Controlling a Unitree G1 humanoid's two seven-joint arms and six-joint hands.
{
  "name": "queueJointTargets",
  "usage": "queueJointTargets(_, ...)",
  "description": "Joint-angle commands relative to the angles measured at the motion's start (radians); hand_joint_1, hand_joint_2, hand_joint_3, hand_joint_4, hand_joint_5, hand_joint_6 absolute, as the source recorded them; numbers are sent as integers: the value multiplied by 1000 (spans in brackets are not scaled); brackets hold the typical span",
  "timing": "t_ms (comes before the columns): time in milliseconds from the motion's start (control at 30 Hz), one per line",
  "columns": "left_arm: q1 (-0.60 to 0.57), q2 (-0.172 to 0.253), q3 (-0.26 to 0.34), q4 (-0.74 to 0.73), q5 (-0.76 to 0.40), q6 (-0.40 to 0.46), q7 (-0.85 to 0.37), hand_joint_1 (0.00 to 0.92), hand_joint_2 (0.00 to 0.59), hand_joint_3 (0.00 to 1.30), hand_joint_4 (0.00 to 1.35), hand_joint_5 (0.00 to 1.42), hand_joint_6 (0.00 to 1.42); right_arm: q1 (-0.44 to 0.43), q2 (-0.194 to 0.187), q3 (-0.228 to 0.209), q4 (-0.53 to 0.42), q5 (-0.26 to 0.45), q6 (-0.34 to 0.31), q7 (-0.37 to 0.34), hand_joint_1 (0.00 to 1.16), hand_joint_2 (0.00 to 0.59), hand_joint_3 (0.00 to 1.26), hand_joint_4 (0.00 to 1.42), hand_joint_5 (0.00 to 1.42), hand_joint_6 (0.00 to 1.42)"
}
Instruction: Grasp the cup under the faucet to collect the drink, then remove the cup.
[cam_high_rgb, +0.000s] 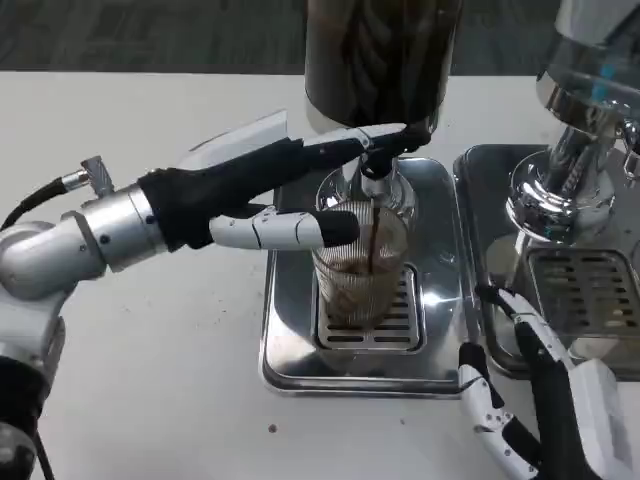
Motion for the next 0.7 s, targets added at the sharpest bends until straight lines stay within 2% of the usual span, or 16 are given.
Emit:
queueJointTargets(33,14,13,-30,13,41,-18,-11,0,130,118,5,45,7,-2,0,-33,-28,56,-30,41,410,363,220,142,159,228)
queueJointTargets(333,21,20,-36,10,45,-20,6,0,129,118,5,43,7,-35,-14,-89,-52,157,-36,173,569,242,114,112,139,214)
queueJointTargets(567,25,25,-37,5,46,-19,14,0,129,127,10,32,7,-83,-44,-131,-60,233,-17,311,633,213,5,31,46,165)
queueJointTargets(700,28,27,-37,1,45,-18,16,0,130,127,13,32,7,-110,-68,-145,-62,261,-3,395,645,199,0,0,7,147)
